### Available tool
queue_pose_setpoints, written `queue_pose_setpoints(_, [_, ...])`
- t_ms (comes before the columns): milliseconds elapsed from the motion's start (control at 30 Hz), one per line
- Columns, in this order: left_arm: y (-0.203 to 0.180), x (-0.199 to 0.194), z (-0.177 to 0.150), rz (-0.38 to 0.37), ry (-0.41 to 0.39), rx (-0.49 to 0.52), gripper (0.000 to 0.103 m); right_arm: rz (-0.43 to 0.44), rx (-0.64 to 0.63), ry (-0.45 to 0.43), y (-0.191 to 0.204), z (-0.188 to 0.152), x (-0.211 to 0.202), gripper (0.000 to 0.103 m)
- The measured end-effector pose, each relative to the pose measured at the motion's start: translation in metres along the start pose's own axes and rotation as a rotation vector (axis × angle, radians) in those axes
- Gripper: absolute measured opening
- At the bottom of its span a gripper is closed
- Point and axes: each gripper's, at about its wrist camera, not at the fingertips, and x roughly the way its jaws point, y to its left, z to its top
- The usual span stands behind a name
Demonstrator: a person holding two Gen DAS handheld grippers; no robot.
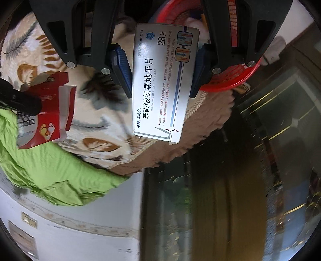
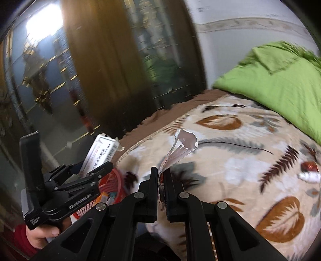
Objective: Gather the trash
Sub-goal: 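Carry both boxes to the red basket and open both tools over it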
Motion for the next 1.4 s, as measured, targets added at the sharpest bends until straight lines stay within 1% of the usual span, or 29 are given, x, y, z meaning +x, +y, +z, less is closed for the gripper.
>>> queue_pose_setpoints(100, [0.025, 0.005, -0.008, 0.024, 0.023, -0.037, 0.053, 0.037, -0.066, 0.031, 0.028, 0.001, 0.017, 0.007])
queue_pose_setpoints(233, [0.054, 0.008, -0.018, 0.058, 0.041, -0.077, 0.053, 0.081, -0.123, 0.068, 0.057, 0.001, 0.035, 0.006])
queue_pose_setpoints(467, [0.089, 0.013, -0.027, 0.094, 0.060, -0.136, 0.053, 0.146, -0.226, 0.118, 0.102, 0.003, 0.061, 0.007])
queue_pose_setpoints(600, [0.102, 0.013, -0.034, 0.108, 0.072, -0.154, 0.053, 0.173, -0.243, 0.139, 0.115, 0.003, 0.071, 0.007])
queue_pose_setpoints(867, [0.123, 0.014, -0.042, 0.108, 0.090, -0.189, 0.053, 0.224, -0.273, 0.198, 0.136, -0.002, 0.091, 0.007])
queue_pose_setpoints(1033, [0.132, 0.016, -0.043, 0.097, 0.096, -0.211, 0.053, 0.232, -0.301, 0.235, 0.147, -0.005, 0.108, 0.007])
queue_pose_setpoints(1100, [0.133, 0.017, -0.043, 0.078, 0.100, -0.212, 0.053, 0.235, -0.305, 0.256, 0.150, -0.007, 0.116, 0.007])
queue_pose_setpoints(1167, [0.135, 0.018, -0.044, 0.077, 0.110, -0.218, 0.057, 0.226, -0.306, 0.277, 0.152, -0.008, 0.125, 0.007])
queue_pose_setpoints(1233, [0.137, 0.019, -0.044, 0.068, 0.122, -0.235, 0.058, 0.223, -0.296, 0.298, 0.153, -0.009, 0.133, 0.018])
queue_pose_setpoints(1267, [0.138, 0.019, -0.044, 0.065, 0.124, -0.240, 0.059, 0.219, -0.290, 0.295, 0.152, -0.008, 0.133, 0.029])
queue_pose_setpoints(1300, [0.138, 0.019, -0.044, 0.065, 0.126, -0.244, 0.060, 0.216, -0.285, 0.283, 0.151, -0.007, 0.132, 0.033])
queue_pose_setpoints(1400, [0.132, 0.017, -0.043, 0.084, 0.121, -0.228, 0.062, 0.230, -0.261, 0.259, 0.146, -0.003, 0.125, 0.033])
